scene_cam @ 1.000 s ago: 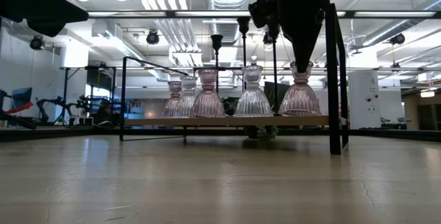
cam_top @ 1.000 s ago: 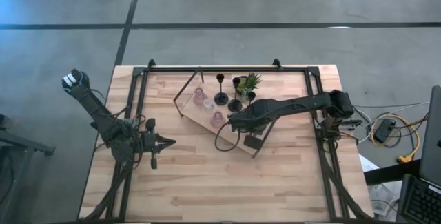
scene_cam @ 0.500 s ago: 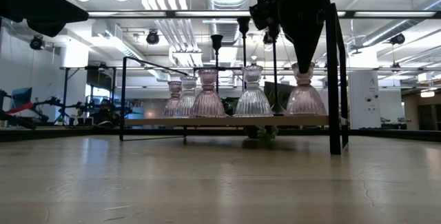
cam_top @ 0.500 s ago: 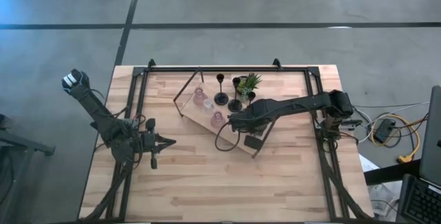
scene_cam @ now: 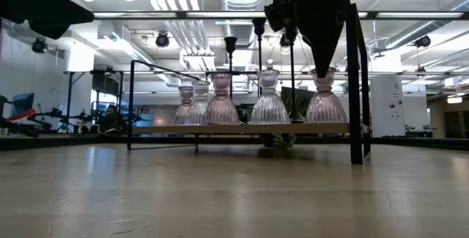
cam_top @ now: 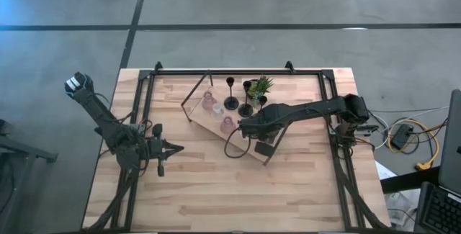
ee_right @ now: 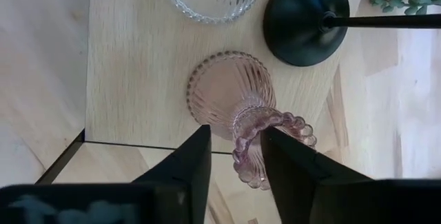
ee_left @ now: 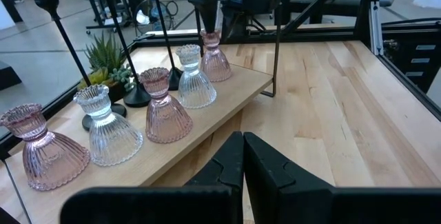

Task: Pick & Place candle stick holders
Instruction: Put the pink glass candle holder on the shelf, then return to Home Position

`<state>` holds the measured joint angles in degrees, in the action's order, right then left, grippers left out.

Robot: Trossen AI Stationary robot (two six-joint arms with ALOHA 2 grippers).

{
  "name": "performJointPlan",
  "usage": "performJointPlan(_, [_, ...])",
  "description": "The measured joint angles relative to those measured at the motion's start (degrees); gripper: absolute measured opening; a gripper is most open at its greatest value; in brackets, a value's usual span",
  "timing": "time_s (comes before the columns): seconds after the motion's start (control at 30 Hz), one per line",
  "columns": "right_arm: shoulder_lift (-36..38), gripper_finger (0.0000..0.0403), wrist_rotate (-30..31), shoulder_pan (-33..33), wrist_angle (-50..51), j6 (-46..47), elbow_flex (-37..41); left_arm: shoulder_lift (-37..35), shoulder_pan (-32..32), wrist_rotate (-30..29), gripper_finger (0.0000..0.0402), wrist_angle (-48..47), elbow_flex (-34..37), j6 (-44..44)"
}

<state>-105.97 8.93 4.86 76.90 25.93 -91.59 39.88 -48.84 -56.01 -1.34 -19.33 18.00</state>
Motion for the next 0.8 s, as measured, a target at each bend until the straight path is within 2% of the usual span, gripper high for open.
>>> performJointPlan(0.43, [1.13, 0.0212, 0.10, 0.17, -1.43, 0.04, 0.00, 0.00, -0.01, 0.00, 0.0014, 0.00, 0.00, 0.00])
performJointPlan(0.8, [4.42, 0.0240, 2.07, 2.27, -1.11, 0.66, -2.11, 0.02, 0.00, 0.00, 0.0014, -0.03, 0.00, 0.00])
